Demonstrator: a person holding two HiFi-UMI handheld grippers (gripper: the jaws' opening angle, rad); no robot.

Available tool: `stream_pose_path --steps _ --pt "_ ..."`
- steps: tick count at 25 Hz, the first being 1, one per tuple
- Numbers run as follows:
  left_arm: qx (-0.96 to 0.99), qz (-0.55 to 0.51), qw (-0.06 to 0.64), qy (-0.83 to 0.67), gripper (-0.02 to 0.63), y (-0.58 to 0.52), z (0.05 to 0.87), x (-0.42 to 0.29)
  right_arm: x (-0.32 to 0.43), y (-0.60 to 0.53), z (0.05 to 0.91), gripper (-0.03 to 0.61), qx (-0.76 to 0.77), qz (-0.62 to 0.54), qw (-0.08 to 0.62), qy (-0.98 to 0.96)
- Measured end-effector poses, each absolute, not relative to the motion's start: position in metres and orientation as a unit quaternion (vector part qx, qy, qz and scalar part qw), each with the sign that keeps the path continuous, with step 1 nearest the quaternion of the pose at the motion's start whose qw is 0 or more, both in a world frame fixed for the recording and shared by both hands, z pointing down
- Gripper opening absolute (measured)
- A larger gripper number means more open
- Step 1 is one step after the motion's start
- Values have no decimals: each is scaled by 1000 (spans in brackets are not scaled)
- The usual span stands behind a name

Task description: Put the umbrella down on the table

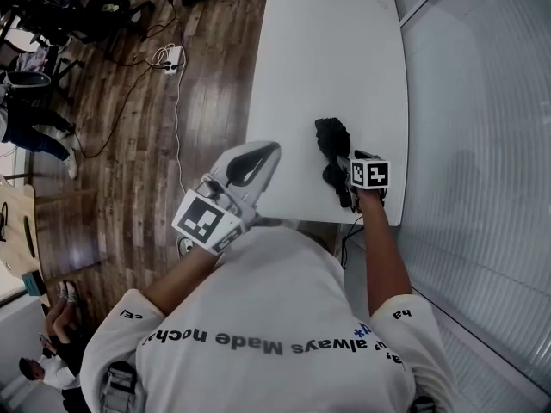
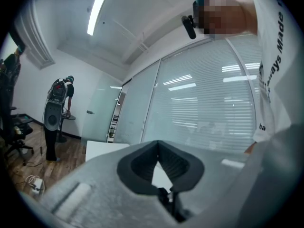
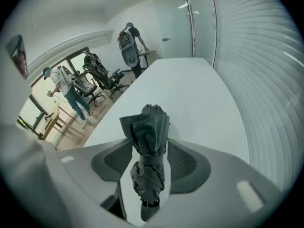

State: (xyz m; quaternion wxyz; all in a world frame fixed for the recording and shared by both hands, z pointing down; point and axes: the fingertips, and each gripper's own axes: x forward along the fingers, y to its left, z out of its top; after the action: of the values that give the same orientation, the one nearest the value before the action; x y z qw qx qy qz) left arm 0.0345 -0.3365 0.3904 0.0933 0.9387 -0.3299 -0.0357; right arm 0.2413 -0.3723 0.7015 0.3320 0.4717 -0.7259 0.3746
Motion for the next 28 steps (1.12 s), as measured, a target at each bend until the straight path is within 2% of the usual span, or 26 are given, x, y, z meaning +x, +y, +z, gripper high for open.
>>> stream_pose_path --steps 6,14,21,28 --pt "943 -35 96 -317 3 -341 391 48 244 -371 615 182 495 307 229 -780" --pt "948 -36 87 -305 3 -341 380 59 220 -348 475 145 511 159 129 -835" --pt "950 -41 75 -300 3 -342 363 68 199 -325 384 124 509 60 70 -856" --pt "951 -51 63 -298 3 -337 347 63 170 -308 352 101 492 29 57 -868"
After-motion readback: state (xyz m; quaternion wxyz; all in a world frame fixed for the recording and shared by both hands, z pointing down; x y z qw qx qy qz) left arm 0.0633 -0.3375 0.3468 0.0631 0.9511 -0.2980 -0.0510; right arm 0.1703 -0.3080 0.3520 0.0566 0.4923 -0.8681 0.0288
